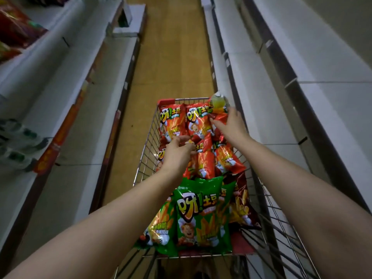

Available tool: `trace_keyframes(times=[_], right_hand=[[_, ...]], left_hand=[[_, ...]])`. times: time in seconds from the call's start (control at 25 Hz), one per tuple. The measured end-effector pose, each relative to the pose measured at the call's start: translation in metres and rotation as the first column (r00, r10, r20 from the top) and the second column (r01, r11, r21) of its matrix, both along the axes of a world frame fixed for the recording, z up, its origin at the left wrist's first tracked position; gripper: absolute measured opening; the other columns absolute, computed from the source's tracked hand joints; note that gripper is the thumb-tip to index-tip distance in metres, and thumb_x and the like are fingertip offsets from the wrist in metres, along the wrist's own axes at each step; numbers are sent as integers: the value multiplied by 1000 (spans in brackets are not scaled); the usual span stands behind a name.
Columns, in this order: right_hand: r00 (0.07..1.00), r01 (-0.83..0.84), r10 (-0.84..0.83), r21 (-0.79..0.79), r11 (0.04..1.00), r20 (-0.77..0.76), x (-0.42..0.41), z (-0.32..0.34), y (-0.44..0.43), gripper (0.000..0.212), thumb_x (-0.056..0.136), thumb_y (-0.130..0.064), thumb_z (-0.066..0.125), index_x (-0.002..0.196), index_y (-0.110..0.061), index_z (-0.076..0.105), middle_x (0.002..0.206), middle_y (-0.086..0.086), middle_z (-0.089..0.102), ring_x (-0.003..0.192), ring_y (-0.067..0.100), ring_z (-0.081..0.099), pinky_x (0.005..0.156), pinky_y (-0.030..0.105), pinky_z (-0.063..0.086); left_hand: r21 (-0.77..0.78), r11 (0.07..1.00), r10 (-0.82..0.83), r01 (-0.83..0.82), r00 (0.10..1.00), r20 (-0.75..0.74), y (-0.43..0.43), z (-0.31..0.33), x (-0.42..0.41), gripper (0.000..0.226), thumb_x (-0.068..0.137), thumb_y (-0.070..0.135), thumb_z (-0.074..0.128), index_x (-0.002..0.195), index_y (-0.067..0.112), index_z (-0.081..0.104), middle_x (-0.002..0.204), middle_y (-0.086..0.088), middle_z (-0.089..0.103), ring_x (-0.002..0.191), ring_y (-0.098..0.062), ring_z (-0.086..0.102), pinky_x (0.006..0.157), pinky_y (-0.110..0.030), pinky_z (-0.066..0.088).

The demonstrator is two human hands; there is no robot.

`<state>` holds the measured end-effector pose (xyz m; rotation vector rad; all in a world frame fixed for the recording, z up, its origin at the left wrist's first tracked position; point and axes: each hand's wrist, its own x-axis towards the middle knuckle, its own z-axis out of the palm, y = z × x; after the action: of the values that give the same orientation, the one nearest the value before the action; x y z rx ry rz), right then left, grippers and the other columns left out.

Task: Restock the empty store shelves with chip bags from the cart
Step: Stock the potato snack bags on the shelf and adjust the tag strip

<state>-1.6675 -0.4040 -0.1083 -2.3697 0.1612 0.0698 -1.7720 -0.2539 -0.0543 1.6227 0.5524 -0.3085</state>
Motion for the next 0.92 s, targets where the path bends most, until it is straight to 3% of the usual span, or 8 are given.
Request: trace_keyframes(times=[0.12,0.28,0.36,0.52,0.64,0.76,0.92], right_hand=[[992,-83,59,-233,969,-111,39,-29,-1,92,85,-36,65,150,-20,1,153,17,15,138,35,24,111,46,28],[983,30,-69,-218,975,-170,85,-59,-1,105,81,-46,65,148,-23,-12,155,21,-1,141,40,14,113,53,19],[980,71,-100,-165,984,-174,106,-63,-1,98,82,-51,62,149,-27,-6,155,21,2,139,41,18,110,54,20],[983,141,-144,-35,989,-116,122,-61,3,56,89,-51,50,135,-22,36,134,14,36,121,33,43,96,43,37],[999,42,-42,-204,978,5,107,-67,15,42,91,-44,50,122,-16,45,121,16,49,109,34,51,81,37,42],[989,-119,142,-404,907,27,70,-71,14,35,93,-32,47,125,-17,45,124,21,47,113,37,47,84,41,46],[937,-307,350,-497,812,-8,4,-62,14,31,96,-21,39,126,-16,43,138,21,33,127,37,35,91,44,43]], left_hand=[[-2,1000,11,-11,1000,-19,-10,-17,23,33,94,9,50,126,13,49,100,-4,58,84,-14,59,66,-24,49],[19,999,43,-42,999,-31,-13,-34,42,29,93,8,51,121,13,50,107,-7,57,83,-15,59,73,-27,49],[32,998,53,-51,997,-52,-14,-42,43,28,93,10,52,120,13,49,99,-5,58,82,-14,58,72,-26,47],[24,999,44,-41,994,-104,-17,-51,36,27,92,9,52,118,14,48,85,-3,58,82,-16,57,68,-24,46],[-4,999,40,-41,992,-118,-22,-51,30,26,92,7,51,117,13,48,82,-4,57,78,-17,55,63,-23,44],[2,1000,11,-11,993,-115,-28,-48,21,27,92,7,51,118,12,47,92,-8,59,77,-15,56,63,-23,44],[-18,999,-31,29,991,-127,-32,-42,0,33,90,4,53,122,6,47,104,-13,57,72,-13,56,63,-25,45]])
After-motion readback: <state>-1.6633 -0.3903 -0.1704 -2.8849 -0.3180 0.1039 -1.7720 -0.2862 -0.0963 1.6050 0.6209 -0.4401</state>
